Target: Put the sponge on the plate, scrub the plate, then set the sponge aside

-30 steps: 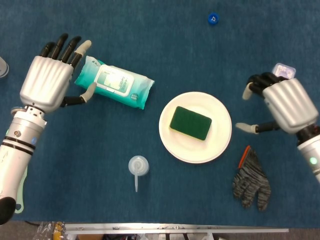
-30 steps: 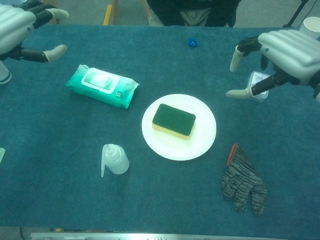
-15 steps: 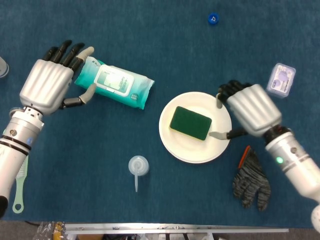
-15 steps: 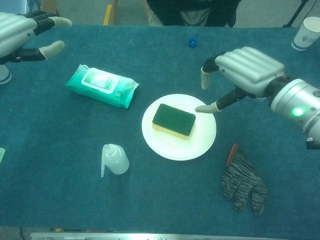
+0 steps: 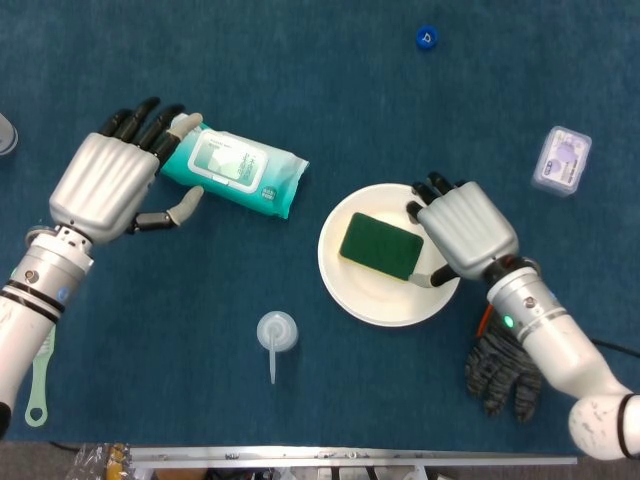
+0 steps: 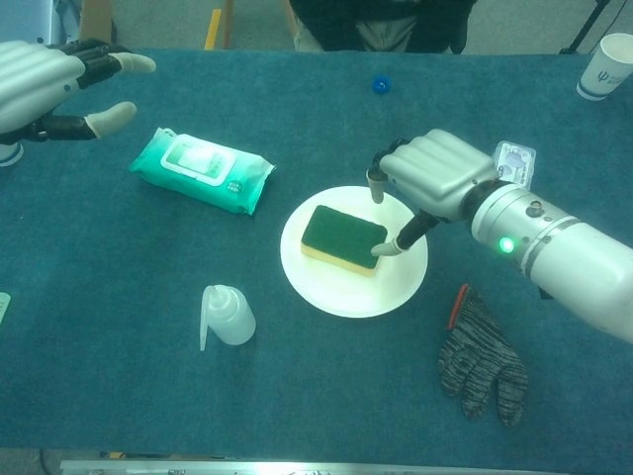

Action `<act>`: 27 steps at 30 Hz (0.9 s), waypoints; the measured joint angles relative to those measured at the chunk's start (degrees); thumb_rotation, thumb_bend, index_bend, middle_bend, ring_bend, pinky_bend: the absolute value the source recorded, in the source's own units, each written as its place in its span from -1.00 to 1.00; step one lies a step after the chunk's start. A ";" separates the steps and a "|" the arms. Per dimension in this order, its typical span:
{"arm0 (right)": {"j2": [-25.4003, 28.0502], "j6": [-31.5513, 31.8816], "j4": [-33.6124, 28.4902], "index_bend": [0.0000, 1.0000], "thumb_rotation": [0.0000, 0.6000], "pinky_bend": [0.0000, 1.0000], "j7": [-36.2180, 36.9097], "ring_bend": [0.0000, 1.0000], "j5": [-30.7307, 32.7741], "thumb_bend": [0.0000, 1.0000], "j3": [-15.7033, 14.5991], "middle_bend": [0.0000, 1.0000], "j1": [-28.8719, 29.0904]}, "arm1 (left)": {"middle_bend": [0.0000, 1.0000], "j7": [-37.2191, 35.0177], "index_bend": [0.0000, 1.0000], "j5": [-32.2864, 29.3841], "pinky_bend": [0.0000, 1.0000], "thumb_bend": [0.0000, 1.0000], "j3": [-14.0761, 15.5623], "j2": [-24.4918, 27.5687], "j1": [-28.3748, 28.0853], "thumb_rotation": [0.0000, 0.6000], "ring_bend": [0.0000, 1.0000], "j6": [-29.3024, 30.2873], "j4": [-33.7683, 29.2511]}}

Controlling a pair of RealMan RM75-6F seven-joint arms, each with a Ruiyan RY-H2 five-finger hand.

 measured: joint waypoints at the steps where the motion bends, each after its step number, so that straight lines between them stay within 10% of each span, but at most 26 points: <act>1: -0.39 0.35 0.29 -0.30 0.23 -0.08 -0.51 -0.69 0.77 -1.00 -0.13 -0.56 0.30 | -0.87 -0.15 -0.86 0.25 -0.74 -0.34 -0.05 -0.02 0.06 -0.99 -1.00 -0.19 0.10; 27: -10.89 7.58 4.92 -0.39 0.27 -0.19 -5.38 -0.76 13.57 -1.00 -0.25 -0.60 6.59 | -0.87 -3.63 -0.86 5.03 -0.74 -0.34 -1.07 0.00 1.33 -0.99 -1.00 -4.10 3.88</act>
